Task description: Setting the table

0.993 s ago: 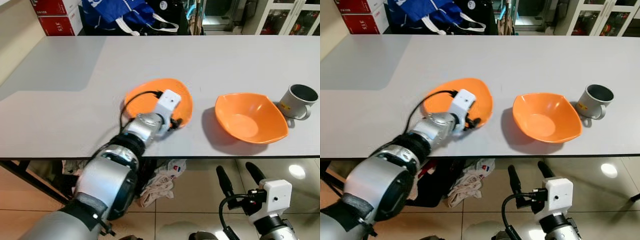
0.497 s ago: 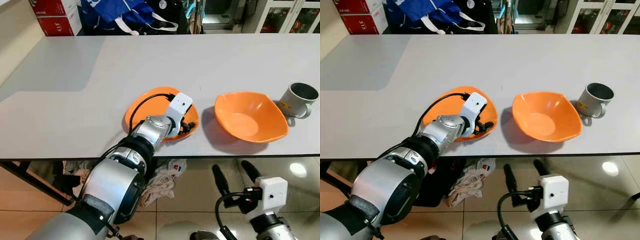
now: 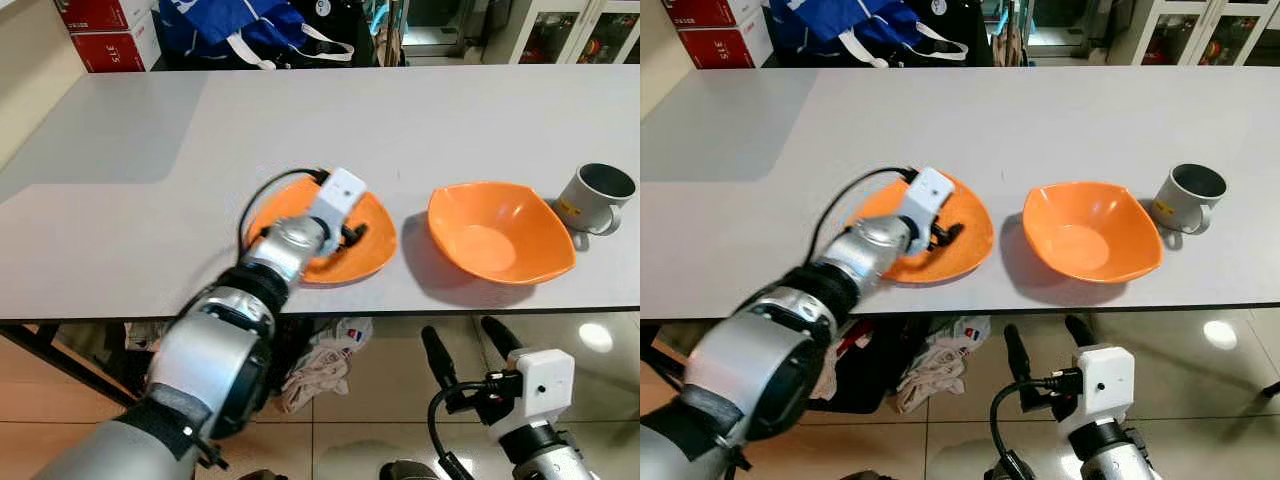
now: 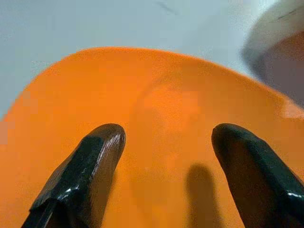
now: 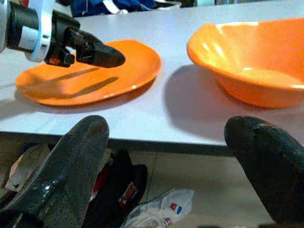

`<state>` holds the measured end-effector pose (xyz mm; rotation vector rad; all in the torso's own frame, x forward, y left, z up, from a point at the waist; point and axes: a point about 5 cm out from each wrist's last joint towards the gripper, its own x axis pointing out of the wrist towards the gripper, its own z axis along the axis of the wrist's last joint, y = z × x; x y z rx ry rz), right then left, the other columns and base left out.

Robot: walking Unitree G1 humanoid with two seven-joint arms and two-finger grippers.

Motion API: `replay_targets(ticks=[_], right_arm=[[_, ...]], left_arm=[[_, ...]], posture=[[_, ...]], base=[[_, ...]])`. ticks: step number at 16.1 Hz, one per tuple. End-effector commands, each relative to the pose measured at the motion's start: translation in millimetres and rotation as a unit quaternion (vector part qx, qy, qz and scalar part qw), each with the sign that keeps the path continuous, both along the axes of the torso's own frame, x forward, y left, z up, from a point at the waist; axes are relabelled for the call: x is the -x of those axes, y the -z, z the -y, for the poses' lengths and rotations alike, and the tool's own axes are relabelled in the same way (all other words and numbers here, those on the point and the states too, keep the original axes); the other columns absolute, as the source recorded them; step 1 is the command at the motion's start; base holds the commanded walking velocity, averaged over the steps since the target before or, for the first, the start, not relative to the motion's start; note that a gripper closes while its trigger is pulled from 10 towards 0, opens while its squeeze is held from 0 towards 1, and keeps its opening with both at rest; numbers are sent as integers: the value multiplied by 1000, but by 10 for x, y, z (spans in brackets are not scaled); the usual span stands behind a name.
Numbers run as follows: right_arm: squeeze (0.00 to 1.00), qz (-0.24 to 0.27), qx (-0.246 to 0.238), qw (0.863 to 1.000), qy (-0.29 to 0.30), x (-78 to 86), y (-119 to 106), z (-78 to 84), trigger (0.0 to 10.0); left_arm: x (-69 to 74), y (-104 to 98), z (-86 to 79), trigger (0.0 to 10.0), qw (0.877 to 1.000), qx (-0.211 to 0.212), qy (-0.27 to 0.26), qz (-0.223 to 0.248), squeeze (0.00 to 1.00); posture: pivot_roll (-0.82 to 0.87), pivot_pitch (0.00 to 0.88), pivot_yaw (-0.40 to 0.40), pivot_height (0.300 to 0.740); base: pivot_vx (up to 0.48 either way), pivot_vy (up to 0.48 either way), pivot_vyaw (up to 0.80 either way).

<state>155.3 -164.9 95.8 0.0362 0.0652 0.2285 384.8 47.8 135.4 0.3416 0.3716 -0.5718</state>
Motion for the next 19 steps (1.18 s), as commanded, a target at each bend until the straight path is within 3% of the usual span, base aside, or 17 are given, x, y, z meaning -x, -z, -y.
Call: replay_targets(ticks=[1,3,6,13,19], right_arm=[[0,-2,-1,1000,-1,14,-26,-4,10000],[0,-4,-1,1000,-3,5,-20,-2,10000],[0,-6,0,1000,-3,7,-15,0,10000],[0,-9,0,1000,-5,13,-6,-12,10000],[0,-13,-1,1000,-2,46,13,-28,10000]], left_arm=[[-20,-42,-29,10000,1000,-9,5,7,0],[-12,54,-166,10000,1000,-29,-7,-4,0],[-5,78,-196,10000,999,-32,-8,-17,0],[153,281,65,10000,998,-13,17,-63,0],[209,285,258,10000,997,-12,38,-61,0]], posture=[[-235,43,65,727],[-231,44,63,727],[-233,45,66,727],[-241,45,70,727],[-259,55,83,727]], base=[[0,0,0],[0,0,0],[0,0,0],[0,0,0],[0,0,0]])
